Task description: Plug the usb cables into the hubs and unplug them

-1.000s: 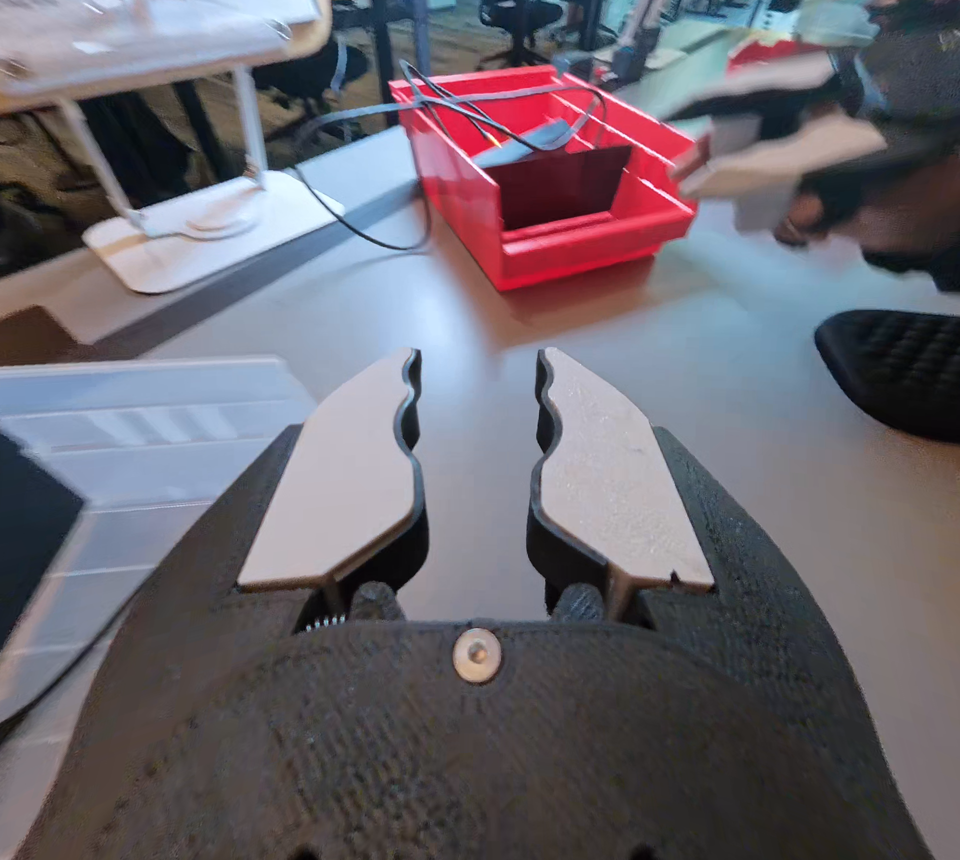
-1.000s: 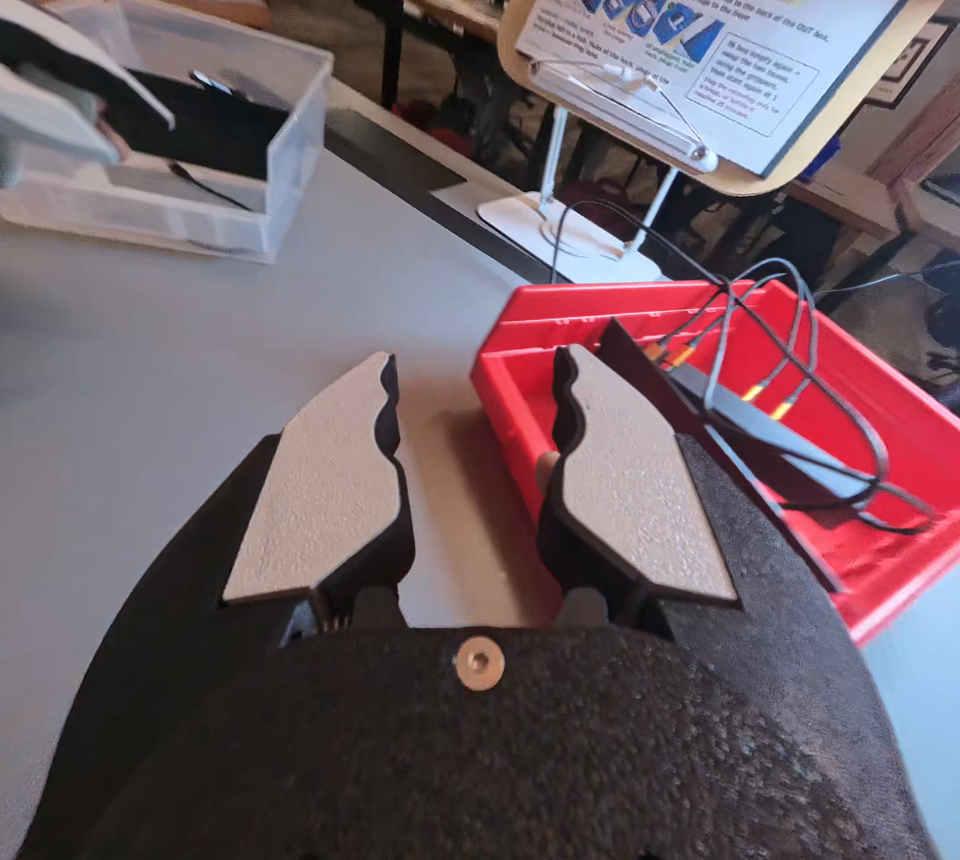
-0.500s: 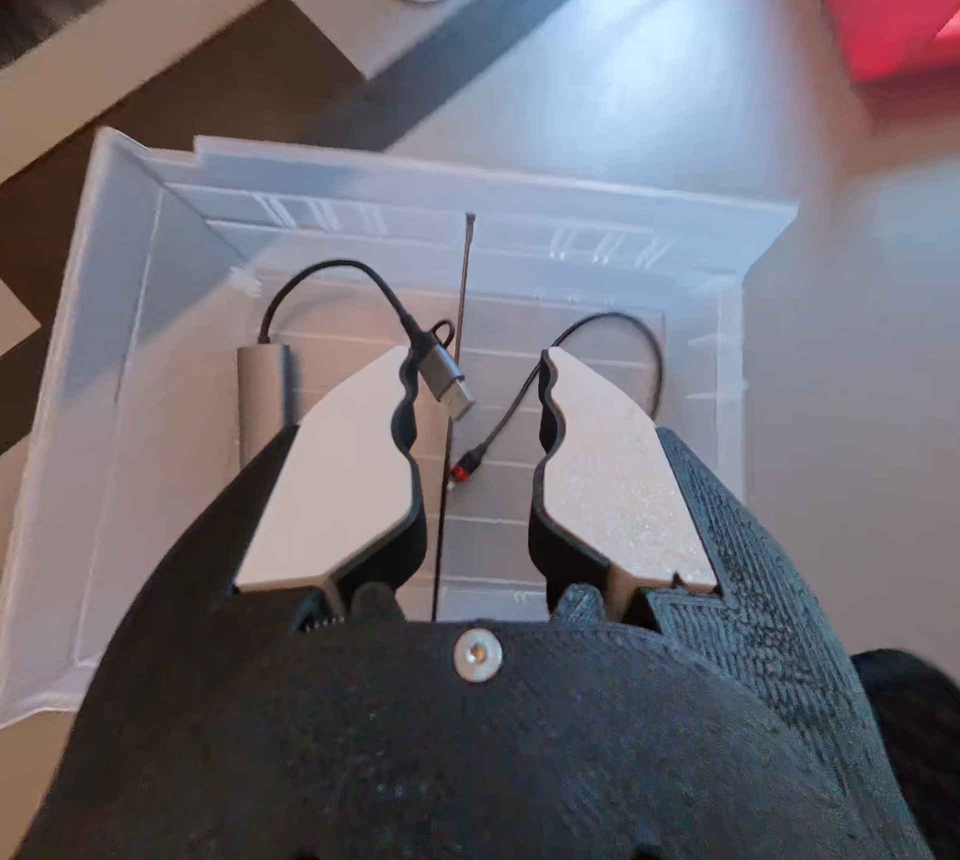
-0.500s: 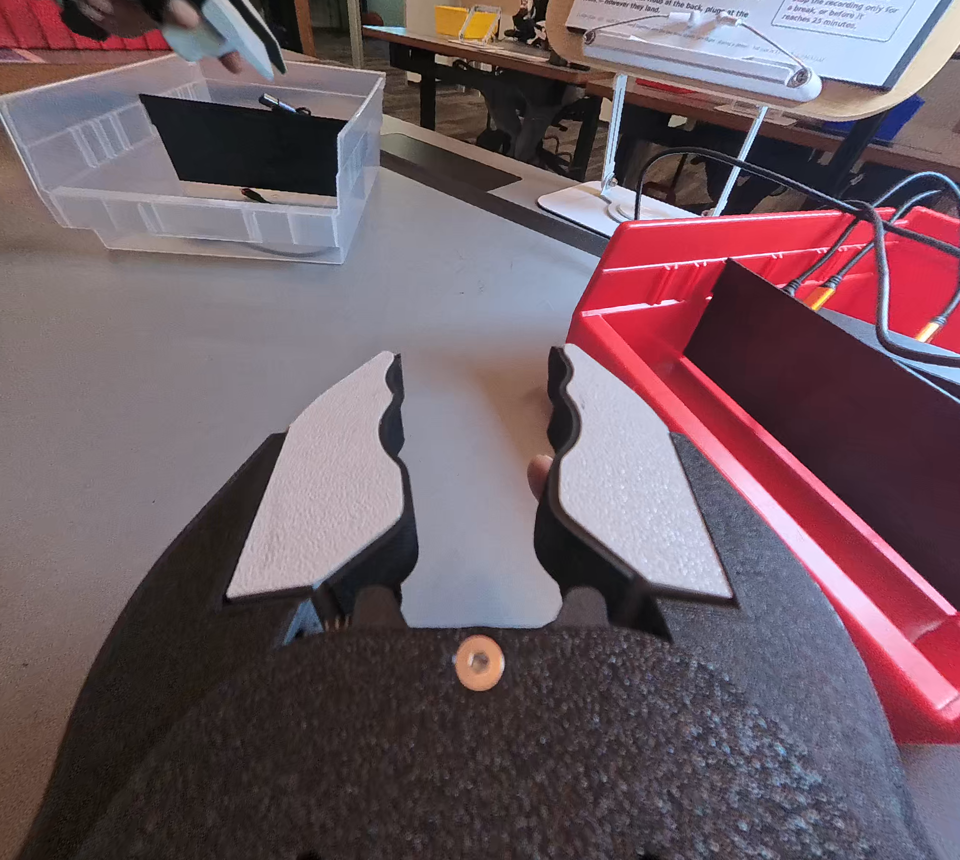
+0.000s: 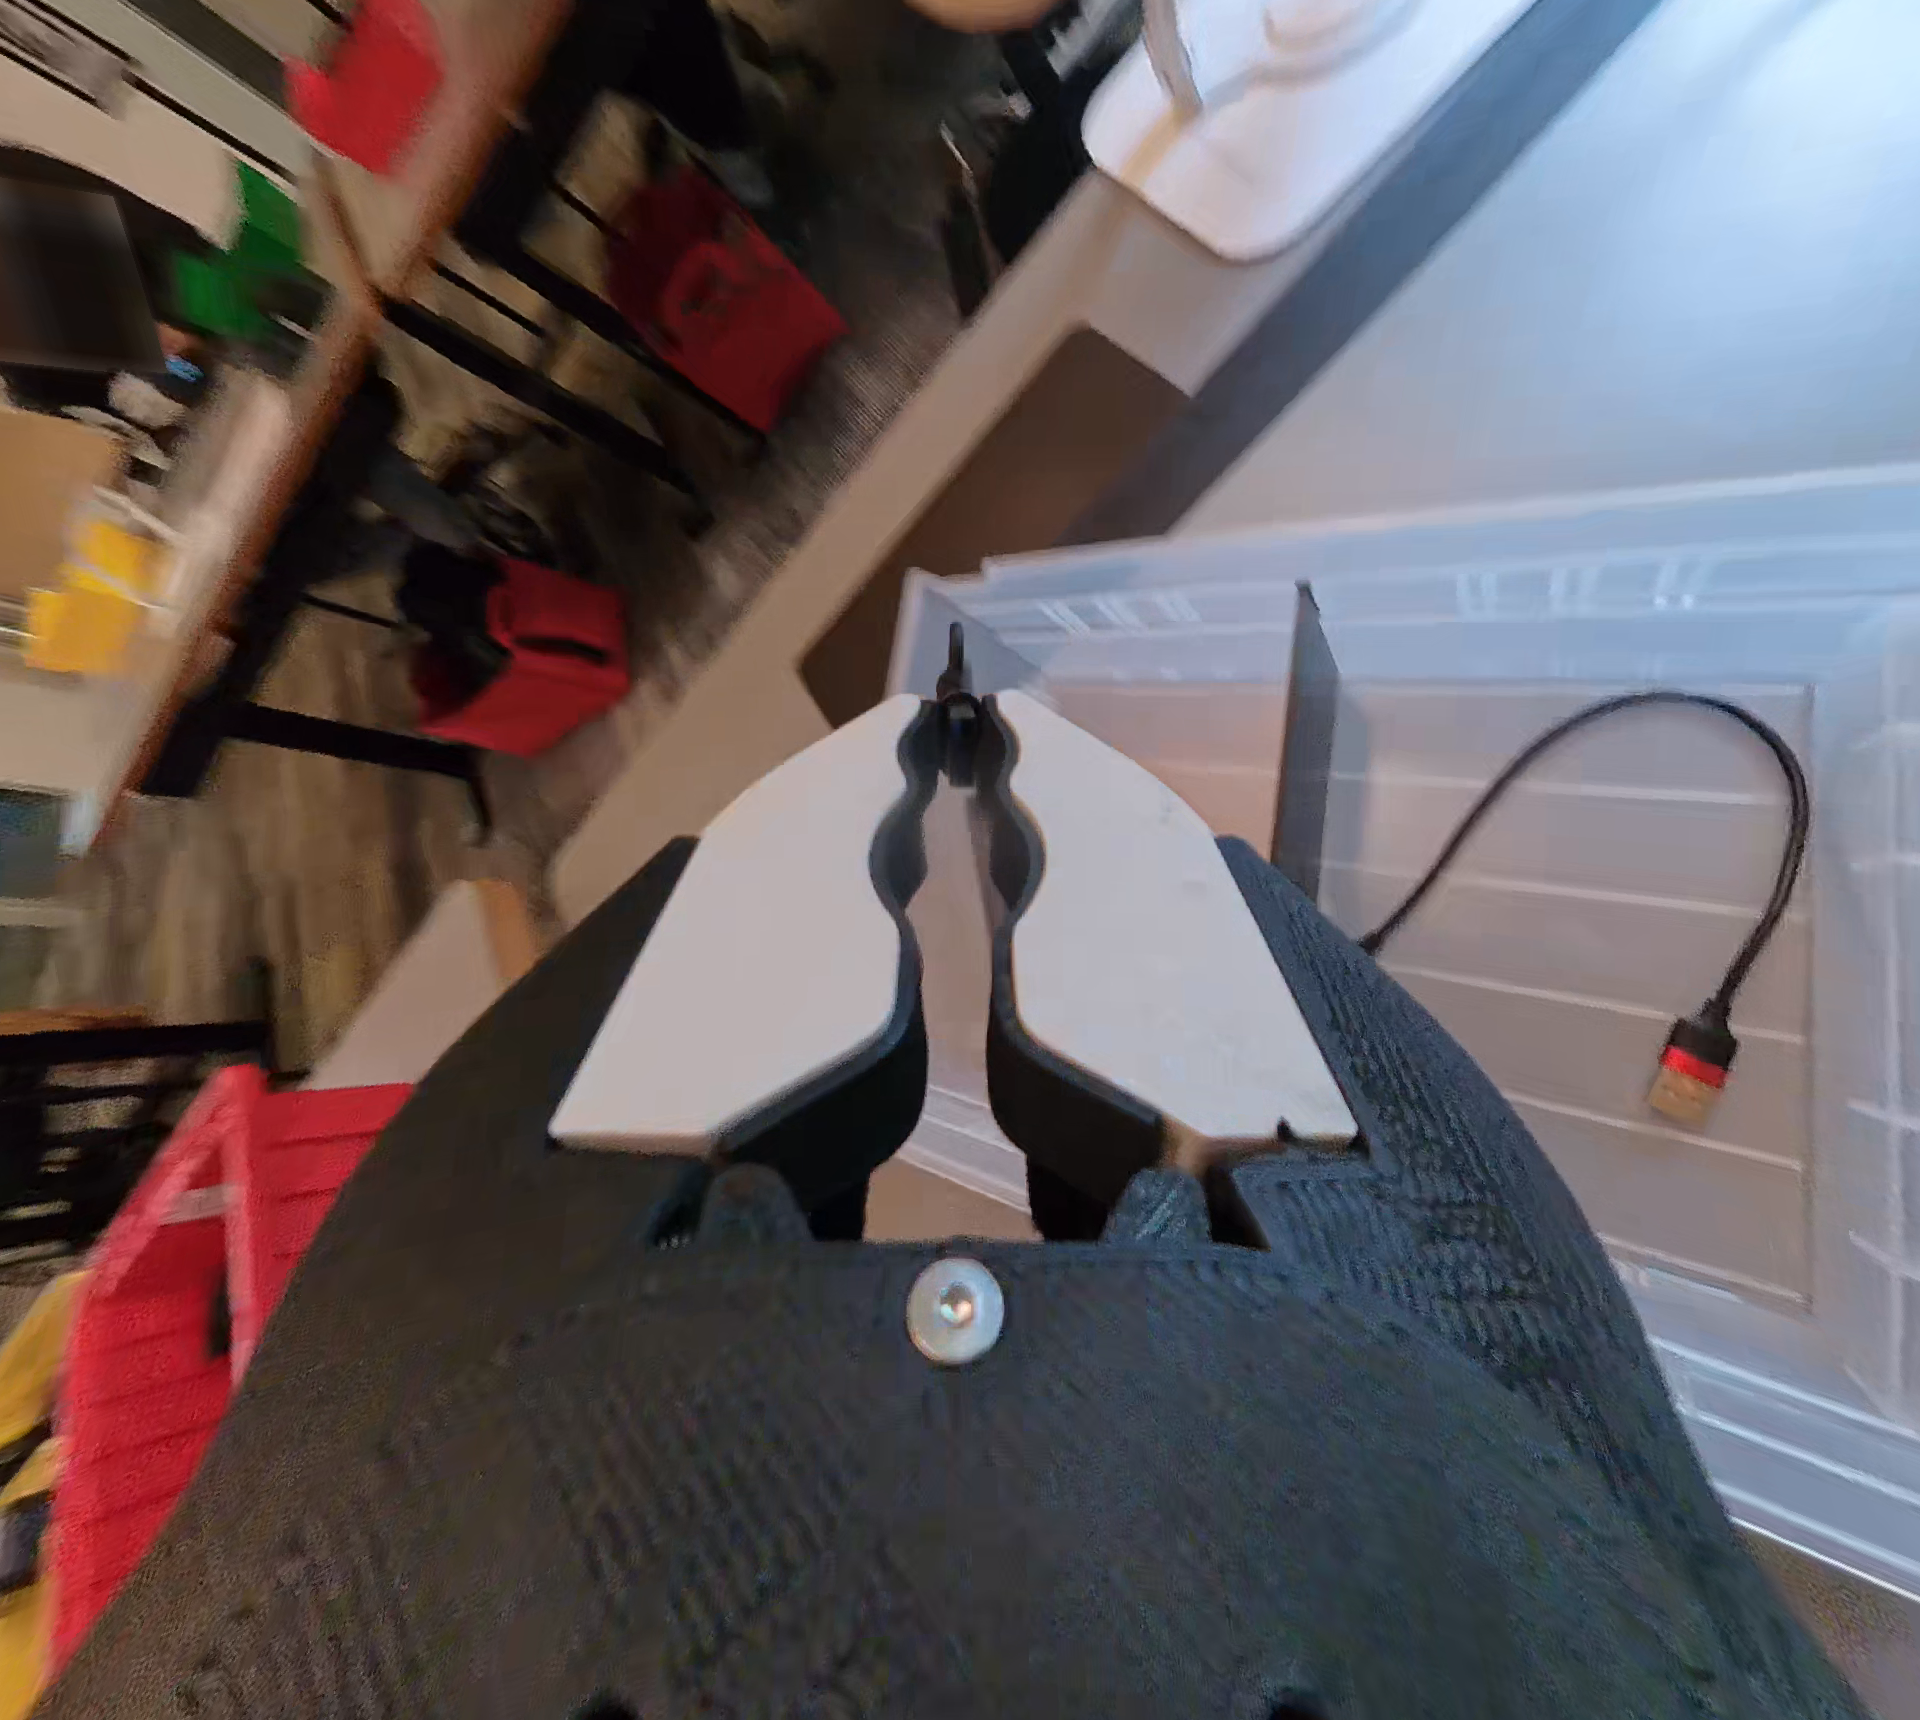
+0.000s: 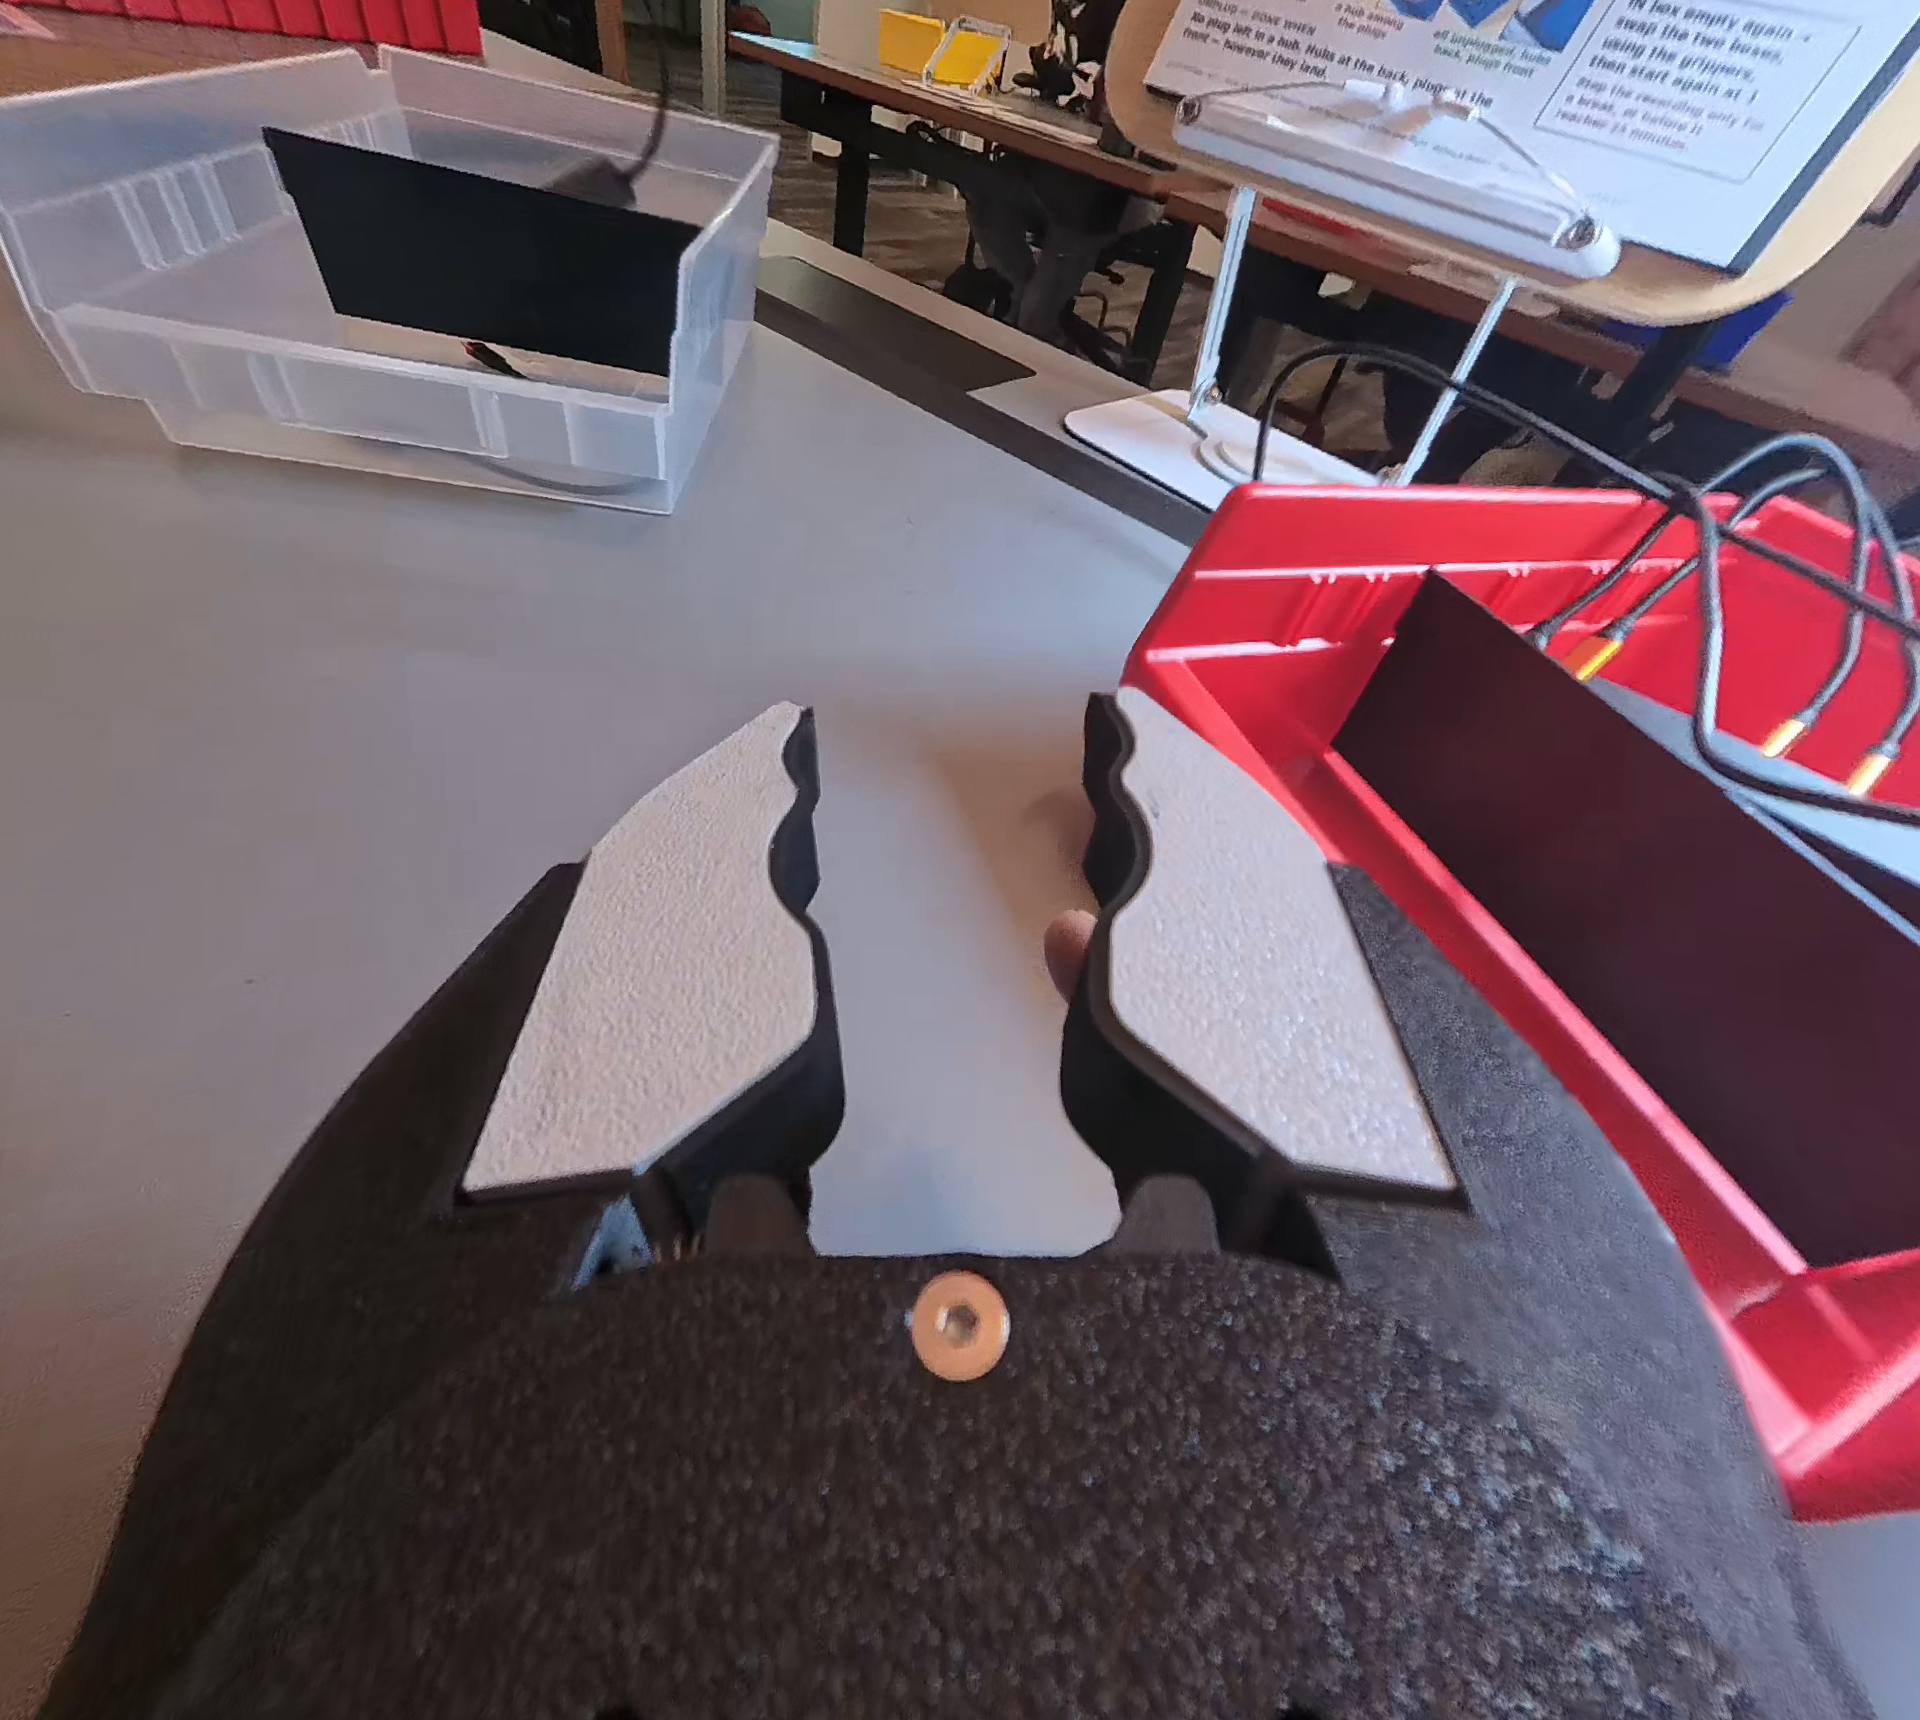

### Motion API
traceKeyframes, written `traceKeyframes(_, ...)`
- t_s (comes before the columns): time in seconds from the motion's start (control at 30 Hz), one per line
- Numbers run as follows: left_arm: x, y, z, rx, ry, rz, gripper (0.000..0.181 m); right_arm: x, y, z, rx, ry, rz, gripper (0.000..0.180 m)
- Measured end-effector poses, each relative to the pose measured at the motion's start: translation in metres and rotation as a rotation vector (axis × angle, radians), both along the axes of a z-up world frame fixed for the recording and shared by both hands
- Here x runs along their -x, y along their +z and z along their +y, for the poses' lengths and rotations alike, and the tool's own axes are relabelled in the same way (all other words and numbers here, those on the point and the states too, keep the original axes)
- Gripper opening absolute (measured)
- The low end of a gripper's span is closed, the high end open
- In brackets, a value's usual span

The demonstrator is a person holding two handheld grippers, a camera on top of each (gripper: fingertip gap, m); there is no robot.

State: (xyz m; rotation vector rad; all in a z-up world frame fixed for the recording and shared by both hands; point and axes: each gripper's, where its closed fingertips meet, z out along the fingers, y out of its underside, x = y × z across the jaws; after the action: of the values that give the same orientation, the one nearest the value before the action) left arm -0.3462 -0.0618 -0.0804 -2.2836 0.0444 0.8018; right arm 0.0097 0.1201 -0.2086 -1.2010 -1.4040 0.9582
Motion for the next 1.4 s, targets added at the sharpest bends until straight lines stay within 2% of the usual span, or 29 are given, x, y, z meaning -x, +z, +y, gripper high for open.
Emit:
traceKeyframes(0.17, -0.044, 0.106, -0.002, -0.241, -0.062, 0.191, 0.007, 0.011, 0.030, -0.001, -0.048, 0.028, 0.030, 0.050)
traceKeyframes(0.3, -0.109, 0.179, 0.002, -0.422, -0.202, 0.241, 0.007, 0.027, 0.071, -0.014, -0.088, 0.077, 0.092, 0.051)
traceKeyframes(0.37, -0.148, 0.200, 0.007, -0.480, -0.303, 0.211, 0.007, 0.035, 0.093, -0.023, -0.095, 0.105, 0.127, 0.053)
traceKeyframes(0.47, -0.202, 0.209, 0.017, -0.526, -0.430, 0.158, 0.007, 0.047, 0.110, -0.045, -0.009, 0.197, 0.127, 0.058)
traceKeyframes(0.57, -0.252, 0.190, 0.033, -0.554, -0.544, 0.067, 0.007, 0.059, 0.107, -0.076, 0.182, 0.324, 0.070, 0.071)
traceKeyframes(0.67, -0.294, 0.157, 0.051, -0.565, -0.620, -0.009, 0.007, 0.072, 0.080, -0.105, 0.345, 0.387, -0.083, 0.082)
traceKeyframes(0.7, -0.306, 0.146, 0.056, -0.569, -0.634, -0.045, 0.007, 0.076, 0.067, -0.108, 0.338, 0.378, -0.133, 0.071)
traceKeyframes(0.73, -0.316, 0.136, 0.061, -0.573, -0.650, -0.085, 0.007, 0.077, 0.058, -0.111, 0.315, 0.380, -0.149, 0.048)
traceKeyframes(0.77, -0.324, 0.127, 0.065, -0.583, -0.665, -0.121, 0.007, 0.076, 0.051, -0.113, 0.299, 0.390, -0.155, 0.040)
traceKeyframes(0.87, -0.335, 0.115, 0.071, -0.625, -0.702, -0.172, 0.007, 0.073, 0.036, -0.107, 0.240, 0.406, -0.200, 0.037)
traceKeyframes(0.93, -0.345, 0.114, 0.067, -0.672, -0.792, -0.247, 0.009, 0.068, 0.040, -0.105, 0.240, 0.473, -0.169, 0.037)
traceKeyframes(1.03, -0.367, 0.104, 0.048, -0.652, -1.010, -0.563, 0.057, 0.057, 0.064, -0.101, 0.255, 0.596, -0.025, 0.036)
traceKeyframes(1.07, -0.366, 0.099, 0.042, -0.651, -1.055, -0.658, 0.063, 0.052, 0.073, -0.097, 0.254, 0.630, 0.018, 0.036)
traceKeyframes(1.13, -0.351, 0.076, 0.041, -0.651, -1.068, -0.752, 0.066, 0.039, 0.091, -0.094, 0.268, 0.725, 0.099, 0.036)
traceKeyframes(1.3, -0.347, -0.041, 0.066, -0.411, -1.011, -1.041, 0.068, 0.009, 0.123, -0.100, 0.300, 0.937, 0.234, 0.035)
traceKeyframes(1.4, -0.373, -0.067, 0.075, -0.367, -1.065, -1.232, 0.061, 0.002, 0.122, -0.115, 0.270, 1.001, 0.238, 0.034)
